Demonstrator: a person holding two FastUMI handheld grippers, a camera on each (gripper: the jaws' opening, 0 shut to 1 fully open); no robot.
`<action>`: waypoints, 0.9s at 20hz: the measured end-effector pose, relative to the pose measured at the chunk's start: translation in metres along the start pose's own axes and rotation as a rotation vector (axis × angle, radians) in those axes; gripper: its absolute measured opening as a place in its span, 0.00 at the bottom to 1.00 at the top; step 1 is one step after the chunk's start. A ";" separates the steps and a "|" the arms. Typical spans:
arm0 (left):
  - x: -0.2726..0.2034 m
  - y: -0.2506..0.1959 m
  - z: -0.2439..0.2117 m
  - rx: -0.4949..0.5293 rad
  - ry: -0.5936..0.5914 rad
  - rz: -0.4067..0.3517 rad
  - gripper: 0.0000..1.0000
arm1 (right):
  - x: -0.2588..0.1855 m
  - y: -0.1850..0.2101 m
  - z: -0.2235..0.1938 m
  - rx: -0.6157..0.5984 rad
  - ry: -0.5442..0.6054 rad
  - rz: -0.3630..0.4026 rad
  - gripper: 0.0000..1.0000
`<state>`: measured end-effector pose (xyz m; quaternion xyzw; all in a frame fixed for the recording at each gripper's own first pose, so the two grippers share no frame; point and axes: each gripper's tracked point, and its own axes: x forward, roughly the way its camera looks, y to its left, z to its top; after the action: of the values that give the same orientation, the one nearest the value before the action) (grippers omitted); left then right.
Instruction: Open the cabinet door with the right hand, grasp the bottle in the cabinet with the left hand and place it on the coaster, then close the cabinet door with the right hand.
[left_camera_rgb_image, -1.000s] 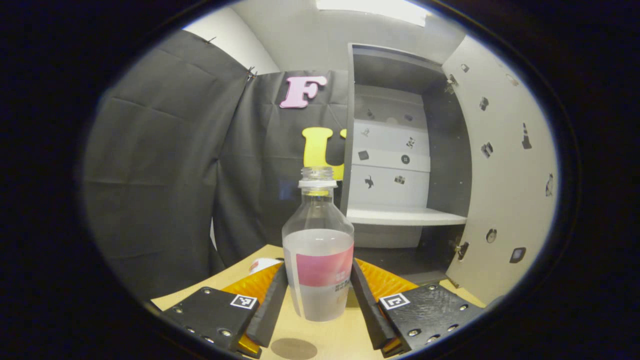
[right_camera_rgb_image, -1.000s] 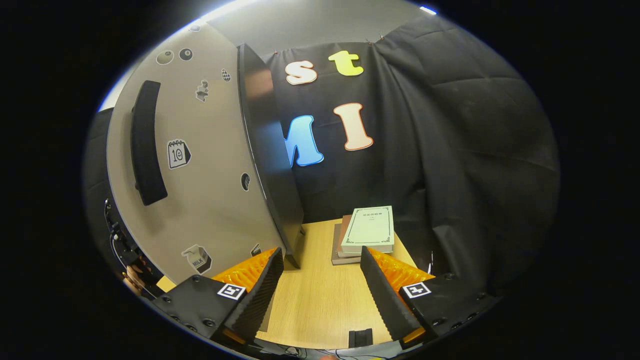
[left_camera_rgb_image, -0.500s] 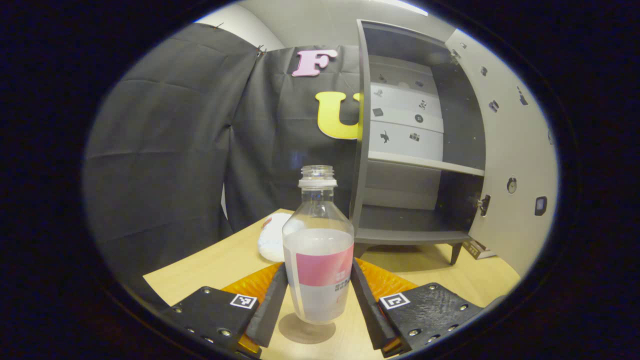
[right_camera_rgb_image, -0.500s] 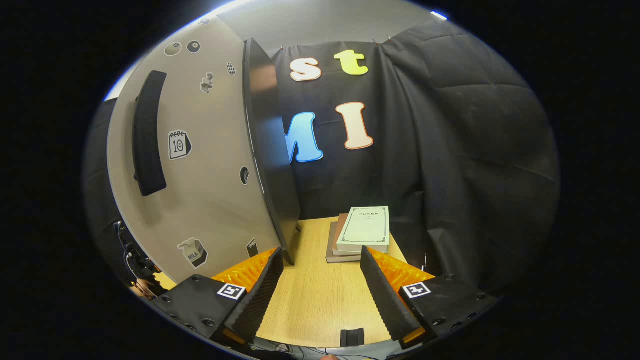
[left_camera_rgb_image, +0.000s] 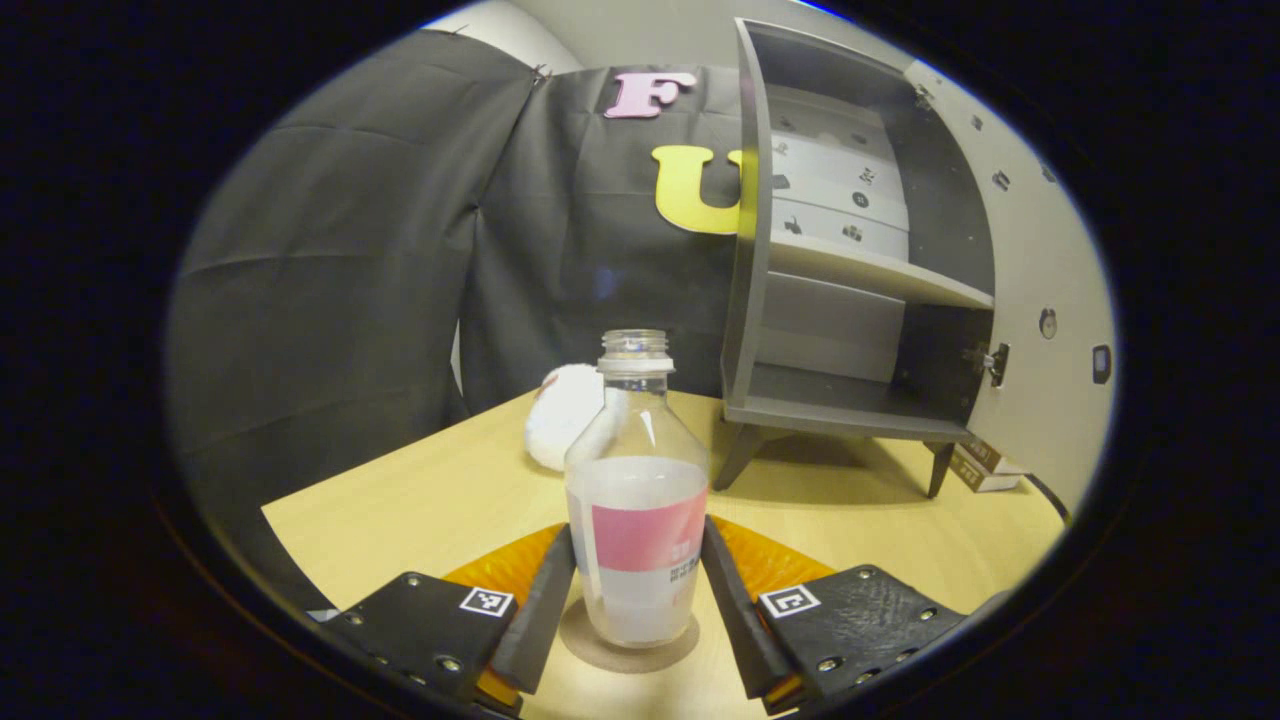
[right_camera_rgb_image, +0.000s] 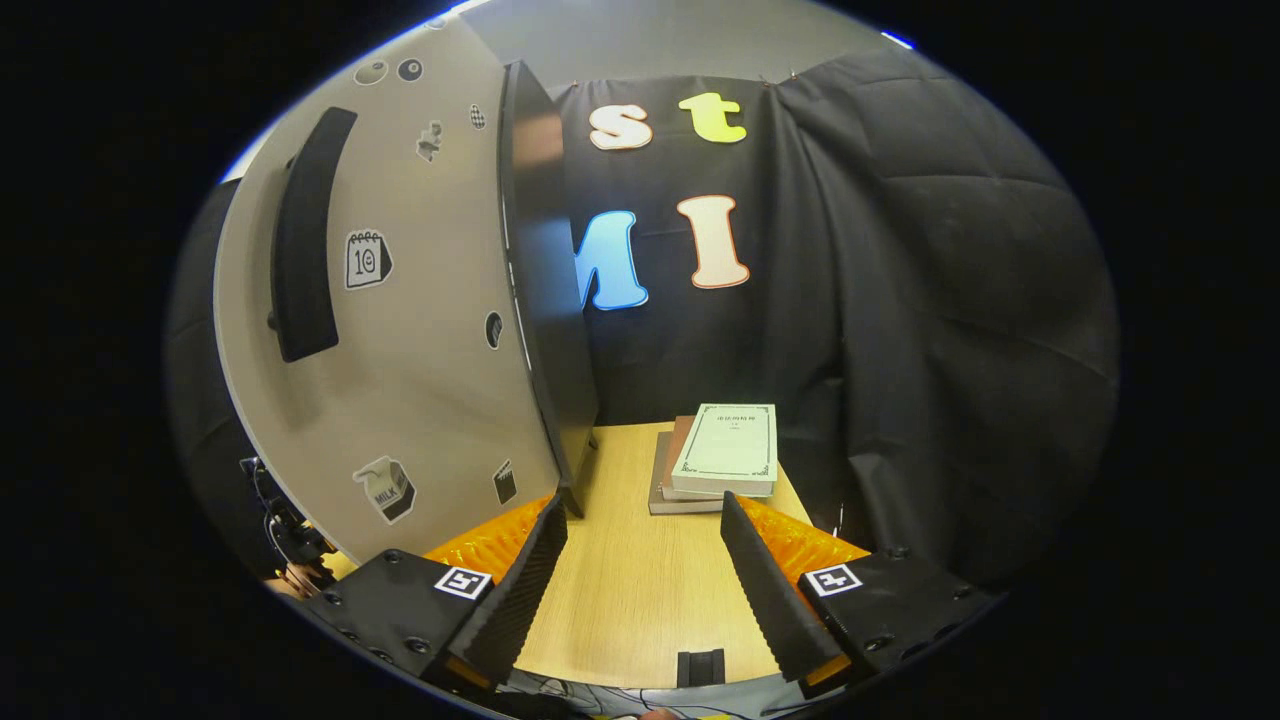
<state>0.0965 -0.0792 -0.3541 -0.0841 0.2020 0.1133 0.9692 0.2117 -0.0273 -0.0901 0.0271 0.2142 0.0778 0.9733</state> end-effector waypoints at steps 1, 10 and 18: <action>0.000 0.000 -0.003 -0.002 -0.007 0.004 0.74 | 0.000 0.002 0.001 -0.006 0.002 0.003 0.98; -0.007 -0.012 -0.024 0.052 -0.003 0.036 0.72 | 0.000 0.001 0.004 -0.024 0.005 0.002 0.98; -0.023 -0.010 0.023 0.109 -0.037 0.098 0.84 | 0.001 0.003 0.003 -0.017 -0.007 0.016 0.98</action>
<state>0.0874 -0.0878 -0.3229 -0.0191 0.1936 0.1512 0.9692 0.2132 -0.0245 -0.0877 0.0208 0.2097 0.0875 0.9736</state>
